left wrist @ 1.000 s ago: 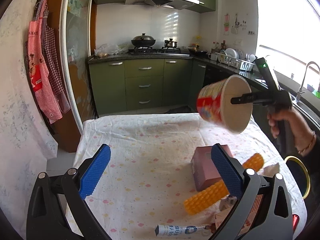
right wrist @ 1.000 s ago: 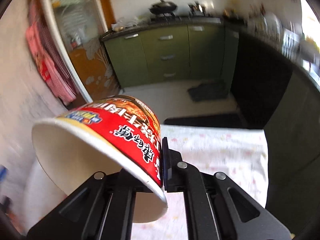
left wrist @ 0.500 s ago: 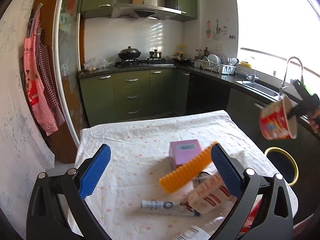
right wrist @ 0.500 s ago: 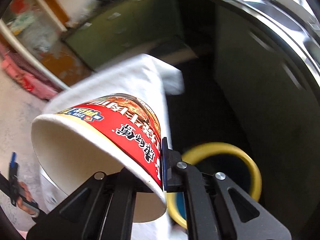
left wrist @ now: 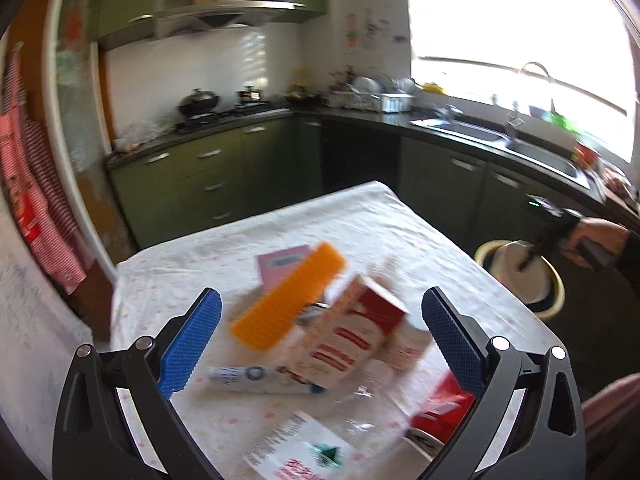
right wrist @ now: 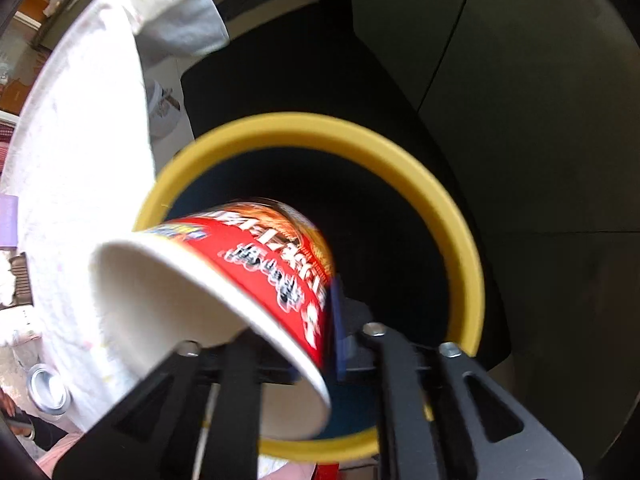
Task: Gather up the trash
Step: 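Carry the noodle cup over the yellow bin and open the right gripper, then grasp the red cola can with the left gripper and lift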
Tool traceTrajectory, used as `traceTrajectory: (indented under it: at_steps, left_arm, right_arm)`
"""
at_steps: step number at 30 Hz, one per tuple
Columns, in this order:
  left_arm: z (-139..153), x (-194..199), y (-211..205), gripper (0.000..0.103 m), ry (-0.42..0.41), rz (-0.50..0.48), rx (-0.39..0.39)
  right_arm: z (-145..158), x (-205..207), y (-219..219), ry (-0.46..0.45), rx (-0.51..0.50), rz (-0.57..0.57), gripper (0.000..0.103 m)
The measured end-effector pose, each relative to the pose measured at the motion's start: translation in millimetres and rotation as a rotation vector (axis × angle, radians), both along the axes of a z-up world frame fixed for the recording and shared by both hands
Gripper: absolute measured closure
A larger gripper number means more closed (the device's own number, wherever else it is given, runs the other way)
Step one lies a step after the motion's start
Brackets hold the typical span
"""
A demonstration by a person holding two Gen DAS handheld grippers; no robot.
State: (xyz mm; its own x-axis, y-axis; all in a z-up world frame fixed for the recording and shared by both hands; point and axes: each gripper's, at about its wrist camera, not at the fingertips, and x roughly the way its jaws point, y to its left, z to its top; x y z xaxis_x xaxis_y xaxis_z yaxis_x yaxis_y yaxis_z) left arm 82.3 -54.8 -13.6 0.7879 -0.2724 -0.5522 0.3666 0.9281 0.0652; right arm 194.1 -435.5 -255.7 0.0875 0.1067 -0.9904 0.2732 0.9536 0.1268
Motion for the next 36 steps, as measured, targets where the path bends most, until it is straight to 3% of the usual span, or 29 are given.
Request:
traceTrajectory:
  at_steps: [1, 6, 10, 17, 24, 32, 36]
  left_arm:
    - [-0.3, -3.5, -7.5, 0.004, 0.006, -0.031, 0.013]
    - [-3.2, -20.3, -38.2, 0.004, 0.036, -0.187, 0.048]
    - [-10.8, -39.5, -65.0, 0.004, 0.043, -0.348, 0.098]
    - [-40.7, -57.3, -113.6, 0.004, 0.094, -0.54, 0.286]
    - [-71.0, -36.9, -140.6, 0.004, 0.286, -0.615, 0.415]
    - [-93.2, -17.7, -152.9, 0.022, 0.427, -0.644, 0.546]
    - [-105.4, -13.0, -161.3, 0.031, 0.456, -0.639, 0.618]
  right_arm:
    - [0.2, 3.1, 3.7, -0.007, -0.01, 0.008, 0.062]
    - [22.6, -6.0, 16.3, -0.099, 0.0, 0.032, 0.062]
    - [53.5, -35.6, 27.1, -0.207, 0.043, 0.051, 0.059]
    - [74.4, -70.4, 44.9, -0.306, 0.084, 0.092, 0.053]
    - [72.1, -87.6, 73.9, -0.321, 0.115, 0.152, 0.052]
    - [74.9, -113.4, 76.0, -0.331, 0.132, 0.174, 0.051]
    - [76.7, -122.3, 71.3, -0.337, 0.136, 0.175, 0.051]
